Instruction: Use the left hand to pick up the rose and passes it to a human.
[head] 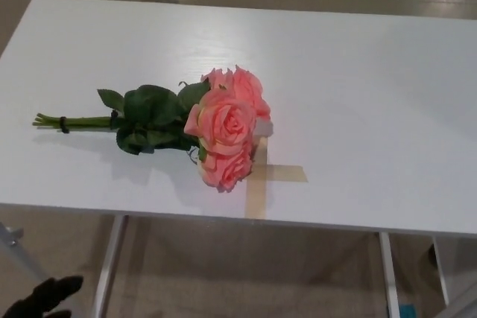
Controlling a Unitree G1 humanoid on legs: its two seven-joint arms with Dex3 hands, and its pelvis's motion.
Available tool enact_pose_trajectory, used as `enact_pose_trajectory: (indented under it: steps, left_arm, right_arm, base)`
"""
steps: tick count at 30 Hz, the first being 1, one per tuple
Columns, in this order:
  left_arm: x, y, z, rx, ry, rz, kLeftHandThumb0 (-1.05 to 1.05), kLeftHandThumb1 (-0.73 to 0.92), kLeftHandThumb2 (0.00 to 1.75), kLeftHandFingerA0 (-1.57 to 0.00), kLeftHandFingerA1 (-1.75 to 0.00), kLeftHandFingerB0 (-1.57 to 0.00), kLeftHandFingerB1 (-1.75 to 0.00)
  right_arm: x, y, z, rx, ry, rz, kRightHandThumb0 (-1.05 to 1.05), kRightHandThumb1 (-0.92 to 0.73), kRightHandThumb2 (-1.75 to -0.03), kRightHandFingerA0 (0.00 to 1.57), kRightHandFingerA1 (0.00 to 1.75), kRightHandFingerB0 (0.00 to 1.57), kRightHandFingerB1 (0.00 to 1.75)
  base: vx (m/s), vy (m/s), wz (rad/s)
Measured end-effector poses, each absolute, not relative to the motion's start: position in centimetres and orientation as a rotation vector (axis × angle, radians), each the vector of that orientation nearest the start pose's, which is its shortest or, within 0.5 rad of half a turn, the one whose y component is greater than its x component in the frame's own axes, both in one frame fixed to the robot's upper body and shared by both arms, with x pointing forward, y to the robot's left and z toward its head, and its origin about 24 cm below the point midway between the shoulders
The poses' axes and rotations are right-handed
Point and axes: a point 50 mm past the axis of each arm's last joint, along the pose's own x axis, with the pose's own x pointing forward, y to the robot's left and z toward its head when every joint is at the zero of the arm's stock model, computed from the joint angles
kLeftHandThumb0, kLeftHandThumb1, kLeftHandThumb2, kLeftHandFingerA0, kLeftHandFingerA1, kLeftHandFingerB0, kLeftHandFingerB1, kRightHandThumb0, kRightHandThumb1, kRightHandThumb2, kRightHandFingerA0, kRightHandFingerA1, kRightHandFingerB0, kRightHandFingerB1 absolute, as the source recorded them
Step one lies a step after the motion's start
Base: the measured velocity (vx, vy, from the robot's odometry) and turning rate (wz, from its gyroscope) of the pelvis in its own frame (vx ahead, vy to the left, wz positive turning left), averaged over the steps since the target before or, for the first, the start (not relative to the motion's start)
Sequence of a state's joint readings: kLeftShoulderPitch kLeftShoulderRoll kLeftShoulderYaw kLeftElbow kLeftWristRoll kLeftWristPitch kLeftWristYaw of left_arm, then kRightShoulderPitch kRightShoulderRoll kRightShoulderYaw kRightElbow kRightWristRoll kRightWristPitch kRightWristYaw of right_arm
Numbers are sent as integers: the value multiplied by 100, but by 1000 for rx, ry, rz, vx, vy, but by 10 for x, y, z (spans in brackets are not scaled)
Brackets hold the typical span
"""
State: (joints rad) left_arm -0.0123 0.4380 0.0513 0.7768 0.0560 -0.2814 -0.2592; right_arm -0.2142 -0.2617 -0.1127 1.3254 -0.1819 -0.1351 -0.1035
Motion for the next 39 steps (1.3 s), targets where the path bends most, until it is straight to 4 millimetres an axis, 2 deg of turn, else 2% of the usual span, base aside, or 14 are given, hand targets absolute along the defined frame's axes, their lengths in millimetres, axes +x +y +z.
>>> enact_pose_trajectory:
  steps: [3,5,17,22,23,24,25,28,30,31,32,36,37,39]
  left_arm:
    - [195,282,-50,428,458,-146,-69,42,71,-10,-36,-17,-36]
    - [193,280,-42,445,416,-163,-67,41,70,-9,-35,-20,-36]
    - [180,278,29,544,173,-293,-58,43,54,-56,-40,-55,-38]
    - [169,271,67,570,69,-395,-57,42,54,-54,-40,-50,-37]
    - [167,270,72,572,55,-407,-57,42,55,-51,-40,-46,-36]
    - [166,269,79,573,31,-421,-57,36,75,-47,-51,-31,-41]
    - [165,268,85,572,13,-428,-55,44,54,-42,-37,-39,-33]
    - [163,264,102,569,-55,-448,-56,44,54,-30,-35,-30,-30]
    - [162,260,114,565,-109,-456,-27,19,82,-11,-52,-10,-50]
    - [162,259,120,565,-134,-458,-56,43,54,-18,-31,-20,-28]
    - [164,257,130,567,-182,-458,-31,20,81,-1,-48,0,-46]
    - [184,250,176,638,-409,-429,-32,21,83,0,-48,0,-47]
    - [188,249,183,649,-443,-422,-59,45,55,-19,-30,-15,-27]
    - [199,246,200,674,-519,-404,-58,46,55,-21,-30,-17,-28]
  right_arm:
    - [167,-258,-130,-374,961,-196,-51,-53,-83,68,62,41,51]
    - [167,-258,-130,-375,962,-195,-44,-64,-60,73,49,45,38]
    - [175,-257,-127,-378,941,-191,-48,-52,-82,68,62,41,51]
    - [177,-257,-126,-377,936,-192,-47,-52,-82,69,63,41,51]
    - [177,-257,-126,-377,936,-193,-40,-63,-59,75,50,47,38]
    - [177,-257,-126,-377,935,-193,-39,-63,-59,75,50,47,38]
    - [178,-257,-126,-377,933,-192,-39,-63,-59,75,50,47,38]
    - [179,-257,-125,-377,930,-192,-39,-63,-59,75,50,47,38]
    - [180,-257,-125,-378,929,-192,-39,-63,-59,75,50,47,38]
    - [180,-257,-125,-378,928,-192,-39,-63,-59,75,50,47,38]
    - [181,-257,-124,-378,925,-192,-39,-63,-59,75,50,47,38]
    - [186,-257,-122,-384,913,-191,-38,-63,-59,75,50,47,38]
    - [187,-257,-121,-384,911,-191,-38,-63,-59,75,50,47,38]
    - [189,-257,-120,-385,907,-189,-38,-63,-59,75,50,47,38]
  base:
    - [0,0,0]
    - [0,0,0]
    - [0,0,0]
    - [0,0,0]
    - [0,0,0]
    - [0,0,0]
    - [0,0,0]
    - [0,0,0]
    - [0,0,0]
    - [0,0,0]
    - [0,0,0]
    - [0,0,0]
    - [0,0,0]
    - [0,0,0]
